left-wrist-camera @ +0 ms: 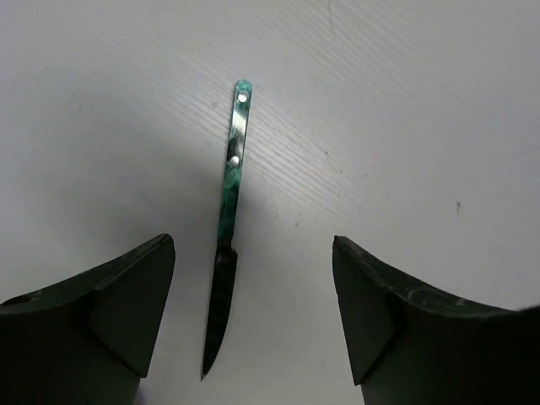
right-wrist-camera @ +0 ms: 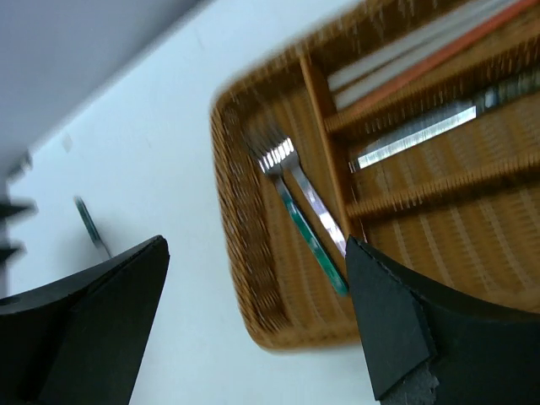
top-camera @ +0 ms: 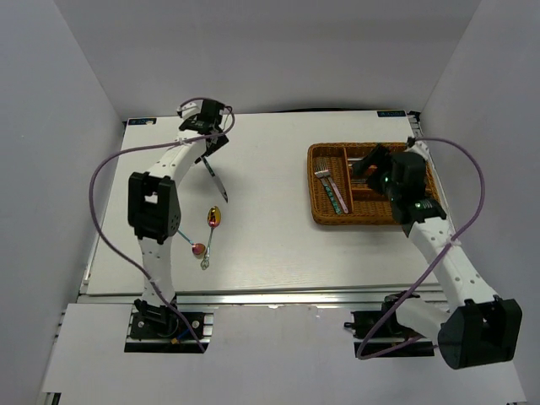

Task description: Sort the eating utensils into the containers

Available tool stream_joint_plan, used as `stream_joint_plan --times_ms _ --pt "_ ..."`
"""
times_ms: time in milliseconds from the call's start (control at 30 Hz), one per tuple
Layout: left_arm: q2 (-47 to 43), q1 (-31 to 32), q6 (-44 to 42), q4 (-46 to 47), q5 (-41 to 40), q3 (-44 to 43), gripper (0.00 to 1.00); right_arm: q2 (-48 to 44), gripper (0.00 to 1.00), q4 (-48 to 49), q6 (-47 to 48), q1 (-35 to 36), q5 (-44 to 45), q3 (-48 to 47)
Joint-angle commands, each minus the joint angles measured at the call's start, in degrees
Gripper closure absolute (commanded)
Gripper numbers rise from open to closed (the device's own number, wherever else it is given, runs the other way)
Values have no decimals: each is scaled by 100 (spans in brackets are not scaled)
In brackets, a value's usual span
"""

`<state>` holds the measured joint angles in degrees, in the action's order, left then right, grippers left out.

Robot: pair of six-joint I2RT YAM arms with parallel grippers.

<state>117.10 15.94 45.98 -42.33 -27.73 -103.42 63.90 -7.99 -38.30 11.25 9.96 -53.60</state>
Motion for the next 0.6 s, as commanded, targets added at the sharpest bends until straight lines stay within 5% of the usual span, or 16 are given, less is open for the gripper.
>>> stream_joint_plan --times_ms 0,67,200,567 --pt "532 -12 -211 -566 -348 -802 16 -429 11 -458 596 18 -828 691" --pt "909 -56 -264 -522 -304 -1092 17 -852 11 -397 613 18 -1108 1139" --pt "1473 -135 -221 -820 -496 -1567 36 -1309 11 -747 815 27 -1233 1230" --pt "1808 -294 -168 -382 -111 -1094 39 -1890 11 -1091 992 27 -1417 1221"
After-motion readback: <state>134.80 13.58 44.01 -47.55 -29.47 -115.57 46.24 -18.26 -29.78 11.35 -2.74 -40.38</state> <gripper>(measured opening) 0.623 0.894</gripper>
